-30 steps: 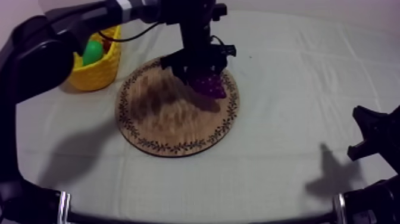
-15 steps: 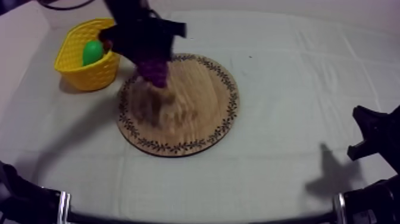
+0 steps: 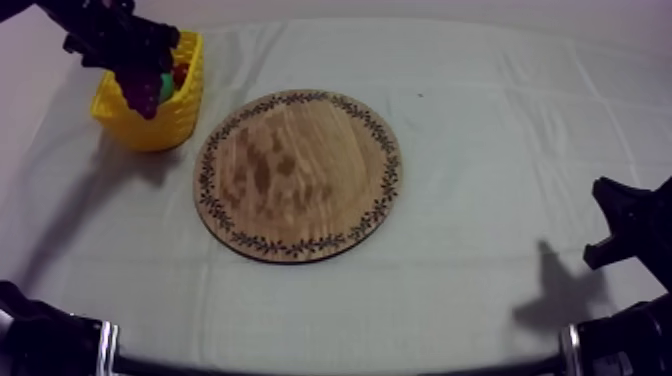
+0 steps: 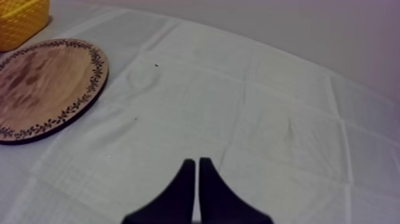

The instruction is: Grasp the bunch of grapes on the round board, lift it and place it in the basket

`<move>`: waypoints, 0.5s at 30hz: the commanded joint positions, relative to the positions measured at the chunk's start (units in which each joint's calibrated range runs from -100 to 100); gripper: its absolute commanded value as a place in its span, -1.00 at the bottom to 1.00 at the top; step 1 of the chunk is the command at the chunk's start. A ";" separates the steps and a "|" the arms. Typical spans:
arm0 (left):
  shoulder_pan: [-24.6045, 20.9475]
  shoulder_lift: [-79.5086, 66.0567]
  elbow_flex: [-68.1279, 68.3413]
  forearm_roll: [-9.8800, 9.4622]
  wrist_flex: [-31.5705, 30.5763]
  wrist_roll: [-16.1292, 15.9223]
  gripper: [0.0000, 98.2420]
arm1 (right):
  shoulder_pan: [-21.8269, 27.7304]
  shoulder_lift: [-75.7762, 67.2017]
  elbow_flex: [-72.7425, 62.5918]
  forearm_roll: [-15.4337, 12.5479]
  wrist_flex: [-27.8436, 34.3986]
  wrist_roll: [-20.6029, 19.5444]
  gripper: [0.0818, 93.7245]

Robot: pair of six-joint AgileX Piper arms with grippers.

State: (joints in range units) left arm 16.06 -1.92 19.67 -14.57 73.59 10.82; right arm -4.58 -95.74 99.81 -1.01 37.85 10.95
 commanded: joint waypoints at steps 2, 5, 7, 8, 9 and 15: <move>-3.38 2.06 -1.32 -1.07 -5.91 -0.20 -0.17 | -0.02 -0.01 -0.03 0.01 -0.03 0.01 -0.99; -5.04 4.57 -2.59 -2.14 -11.67 0.04 -0.17 | -0.02 -0.01 -0.03 0.01 -0.03 -0.01 -0.99; -6.03 6.41 -3.41 -3.01 -15.50 0.25 -0.17 | -0.02 -0.01 -0.03 0.01 -0.03 0.00 -0.99; -6.51 7.35 -3.80 -3.49 -17.54 0.41 -0.17 | -0.02 -0.01 -0.03 0.01 -0.03 0.00 -0.99; -6.97 8.27 -4.14 -3.98 -19.63 0.59 -0.18 | -0.02 -0.01 -0.03 0.01 -0.03 0.01 -0.99; -9.07 13.85 -6.73 -5.48 -28.01 0.93 -0.18 | -0.02 -0.01 -0.03 0.01 -0.03 0.01 -0.99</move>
State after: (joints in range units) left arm 7.28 10.41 13.43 -19.99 47.84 11.82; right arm -4.58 -95.74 99.81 -1.01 37.85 10.95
